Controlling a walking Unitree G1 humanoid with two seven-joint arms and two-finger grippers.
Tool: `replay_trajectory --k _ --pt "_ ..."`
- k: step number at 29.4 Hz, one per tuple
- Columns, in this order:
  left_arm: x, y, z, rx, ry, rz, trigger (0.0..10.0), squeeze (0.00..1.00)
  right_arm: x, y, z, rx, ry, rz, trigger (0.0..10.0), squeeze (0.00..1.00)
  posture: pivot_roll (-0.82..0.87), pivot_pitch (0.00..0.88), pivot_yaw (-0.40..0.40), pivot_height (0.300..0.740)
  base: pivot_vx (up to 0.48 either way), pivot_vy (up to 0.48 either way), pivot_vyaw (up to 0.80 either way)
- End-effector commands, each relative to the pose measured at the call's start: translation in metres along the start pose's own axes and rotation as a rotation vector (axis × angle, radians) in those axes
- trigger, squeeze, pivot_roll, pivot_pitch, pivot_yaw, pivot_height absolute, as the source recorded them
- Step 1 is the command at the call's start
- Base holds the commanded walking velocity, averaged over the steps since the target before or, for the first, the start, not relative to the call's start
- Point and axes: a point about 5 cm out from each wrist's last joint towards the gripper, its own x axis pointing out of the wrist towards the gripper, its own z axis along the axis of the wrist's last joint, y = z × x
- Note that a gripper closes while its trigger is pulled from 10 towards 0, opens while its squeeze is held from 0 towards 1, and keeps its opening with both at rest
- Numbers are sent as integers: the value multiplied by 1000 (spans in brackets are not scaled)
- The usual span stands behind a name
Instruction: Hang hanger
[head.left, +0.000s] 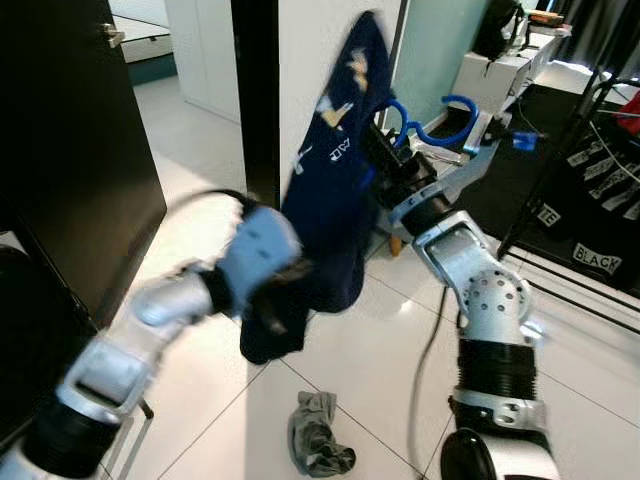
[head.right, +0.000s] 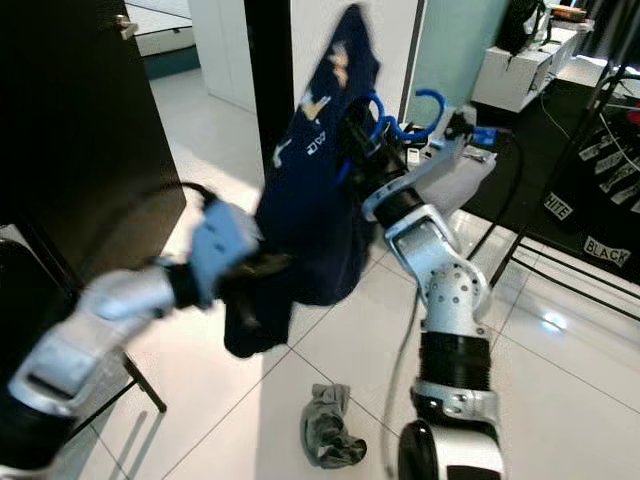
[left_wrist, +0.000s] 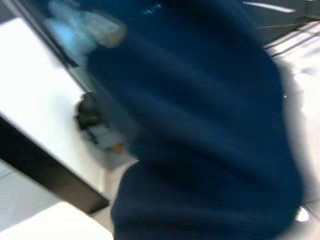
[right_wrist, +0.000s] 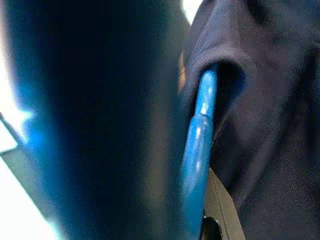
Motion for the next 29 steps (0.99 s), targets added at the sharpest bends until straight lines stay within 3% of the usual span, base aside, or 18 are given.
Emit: replay_trajectory --k 1,9,14,16,20,21,23,24,25,26,27,28,29 --pt "-6 25 26 88 -96 100 10000 0 0 -5 -5 28 27 -46 10000 0 37 0 -49 740 0 0 0" --pt "-16 33 29 106 -93 133 10000 0 -2 -20 7 -37 -27 -153 10000 0 38 0 -56 740 0 0 0" --pt "-19 33 29 101 -94 136 10000 0 -4 -24 10 -26 -55 -177 10000 0 41 0 -58 740 0 0 0" --pt "-23 31 33 58 -126 120 10000 0 -8 -36 19 18 -138 -251 10000 0 46 0 -58 740 0 0 0" --pt "-23 27 37 21 -154 94 10000 0 -10 -44 22 15 -162 -305 10000 0 49 0 -59 740 0 0 0" --pt "-20 13 43 -53 -199 6 10000 0 -14 -54 24 6 -193 -387 10000 0 51 0 -59 740 0 0 0" --pt "-20 13 43 -53 -199 6 10000 0 -14 -54 24 6 -193 -387 10000 0 51 0 -59 740 0 0 0" --pt "-18 3 47 -102 -229 -60 10000 0 -16 -60 25 -3 -211 -442 10000 0 51 0 -59 740 0 0 0" --pt "-18 3 47 -102 -229 -60 10000 0 -16 -60 25 -3 -211 -442 10000 0 51 0 -59 740 0 0 0" --pt "-15 -26 47 -182 -232 -228 10000 0 -18 -65 27 1 -233 -481 10000 0 53 0 -58 740 0 0 0" --pt "-15 -26 47 -182 -232 -228 10000 0 -18 -65 27 1 -233 -481 10000 0 53 0 -58 740 0 0 0" --pt "-16 -58 44 -255 -203 -409 10000 0 -19 -68 29 0 -245 -501 10000 0 53 0 -58 740 0 0 0" --pt "-19 -88 40 -335 -168 -563 10000 165 -19 -68 30 -5 -245 -503 10000 0 53 0 -58 740 0 0 0"
